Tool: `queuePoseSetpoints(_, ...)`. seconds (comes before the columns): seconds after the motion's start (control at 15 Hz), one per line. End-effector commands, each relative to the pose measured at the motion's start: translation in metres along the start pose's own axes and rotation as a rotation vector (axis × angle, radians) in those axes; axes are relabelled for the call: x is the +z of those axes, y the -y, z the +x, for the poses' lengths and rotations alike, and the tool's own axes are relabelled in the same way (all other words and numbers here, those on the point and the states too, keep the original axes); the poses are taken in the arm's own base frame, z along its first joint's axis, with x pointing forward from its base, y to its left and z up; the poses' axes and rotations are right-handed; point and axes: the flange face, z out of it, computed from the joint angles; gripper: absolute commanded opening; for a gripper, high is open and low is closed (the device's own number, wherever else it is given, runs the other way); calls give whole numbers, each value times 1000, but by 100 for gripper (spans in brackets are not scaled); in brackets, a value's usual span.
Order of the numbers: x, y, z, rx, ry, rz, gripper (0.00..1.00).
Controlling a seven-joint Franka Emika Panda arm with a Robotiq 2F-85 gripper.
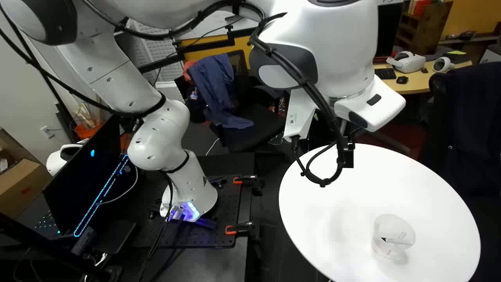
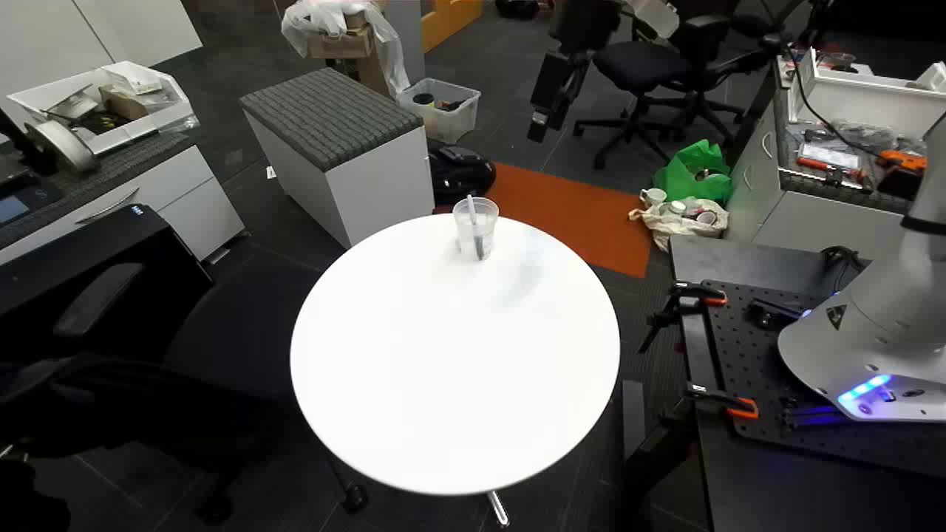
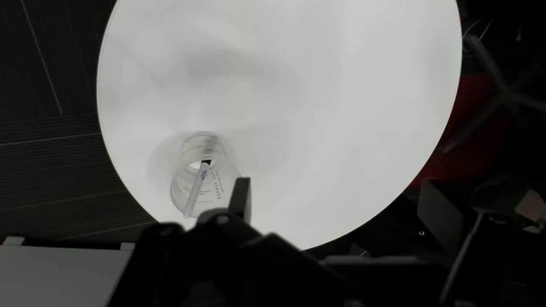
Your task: Put the marker on the table
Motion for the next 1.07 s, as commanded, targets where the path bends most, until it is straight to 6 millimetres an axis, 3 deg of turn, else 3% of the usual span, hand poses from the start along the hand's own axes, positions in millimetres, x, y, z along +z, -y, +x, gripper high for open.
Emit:
queuePoseSetpoints(0.0, -1, 0, 0, 0, 1, 0, 100)
queuePoseSetpoints(0.53, 3, 1, 2, 19, -26, -14, 100)
queuePoseSetpoints(1.0, 33, 6, 21, 113, -209, -110, 100)
